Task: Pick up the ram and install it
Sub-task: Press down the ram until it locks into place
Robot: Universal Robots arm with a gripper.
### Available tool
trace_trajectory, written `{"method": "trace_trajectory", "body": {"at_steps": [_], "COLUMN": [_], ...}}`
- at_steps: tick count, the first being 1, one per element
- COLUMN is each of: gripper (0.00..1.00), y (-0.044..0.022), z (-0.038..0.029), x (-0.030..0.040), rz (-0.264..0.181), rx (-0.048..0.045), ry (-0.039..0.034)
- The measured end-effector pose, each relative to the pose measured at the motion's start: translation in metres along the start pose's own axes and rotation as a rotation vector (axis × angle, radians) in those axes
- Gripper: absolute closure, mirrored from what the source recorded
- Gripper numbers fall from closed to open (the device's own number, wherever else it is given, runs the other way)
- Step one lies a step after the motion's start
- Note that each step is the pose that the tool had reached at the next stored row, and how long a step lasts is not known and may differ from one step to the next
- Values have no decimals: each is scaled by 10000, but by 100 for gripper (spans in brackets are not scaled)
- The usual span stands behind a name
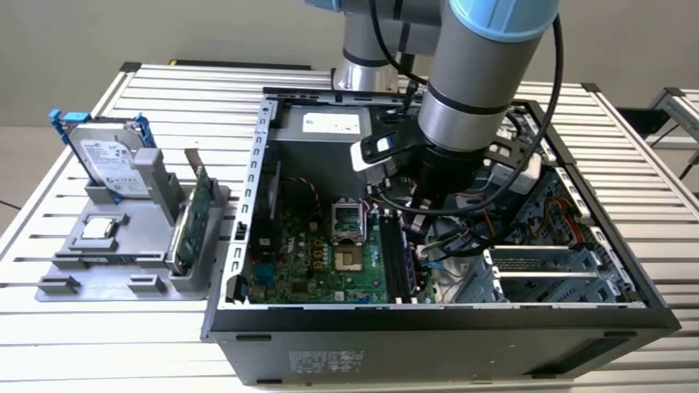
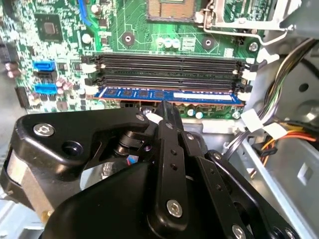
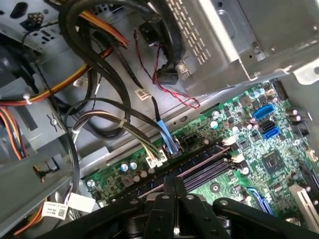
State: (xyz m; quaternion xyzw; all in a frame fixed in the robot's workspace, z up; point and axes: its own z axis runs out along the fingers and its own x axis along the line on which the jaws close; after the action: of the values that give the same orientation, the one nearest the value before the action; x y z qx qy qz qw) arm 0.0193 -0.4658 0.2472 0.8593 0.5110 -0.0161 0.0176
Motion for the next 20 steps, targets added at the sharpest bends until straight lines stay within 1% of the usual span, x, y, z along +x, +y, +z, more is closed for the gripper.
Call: {"method": "trace_trajectory", "body": {"at_steps": [20], "gripper": [100], "y": [-12], "z": [13], "x": [-6], "rz": [-2820], "rx": [-118], "ry": [57]}}
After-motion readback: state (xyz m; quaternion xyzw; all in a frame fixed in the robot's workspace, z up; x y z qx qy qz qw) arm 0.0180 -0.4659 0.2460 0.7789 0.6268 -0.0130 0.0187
